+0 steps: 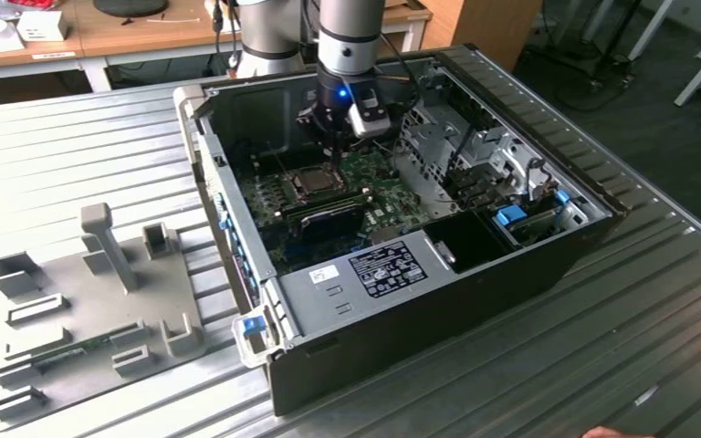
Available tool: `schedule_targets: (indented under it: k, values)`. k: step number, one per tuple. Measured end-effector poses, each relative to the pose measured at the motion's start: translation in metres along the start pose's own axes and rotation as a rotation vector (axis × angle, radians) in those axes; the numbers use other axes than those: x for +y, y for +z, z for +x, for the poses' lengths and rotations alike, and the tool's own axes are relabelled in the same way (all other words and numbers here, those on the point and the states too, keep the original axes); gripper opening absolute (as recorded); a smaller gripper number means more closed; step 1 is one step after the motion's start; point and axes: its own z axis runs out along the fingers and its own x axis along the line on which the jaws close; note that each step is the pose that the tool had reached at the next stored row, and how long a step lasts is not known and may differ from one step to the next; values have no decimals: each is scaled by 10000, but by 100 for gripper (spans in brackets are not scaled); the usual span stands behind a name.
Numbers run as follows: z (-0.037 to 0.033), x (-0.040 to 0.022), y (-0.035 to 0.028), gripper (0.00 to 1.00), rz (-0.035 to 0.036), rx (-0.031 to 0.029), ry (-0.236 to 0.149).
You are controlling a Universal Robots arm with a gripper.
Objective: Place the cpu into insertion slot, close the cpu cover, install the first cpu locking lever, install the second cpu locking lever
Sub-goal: 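Close the cpu cover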
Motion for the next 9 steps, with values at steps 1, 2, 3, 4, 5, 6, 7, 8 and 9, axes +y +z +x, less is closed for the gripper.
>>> schedule_targets:
  k: [1,2,3,4,5,6,7,8,9]
  values:
    - [0,0,1,11,-1,4,-181]
    - [0,0,2,11,-1,8,-359]
    - [0,0,2,11,-1,11,-541]
    - [0,0,3,11,-2,15,-719]
    - [0,0,4,11,-3,20,-916]
    - [0,0,4,11,-4,23,-1096]
    - [0,0,5,11,-5,27,-1275]
    - [0,0,5,11,-6,31,-1457]
    - [0,0,6,11,-7,35,-1640]
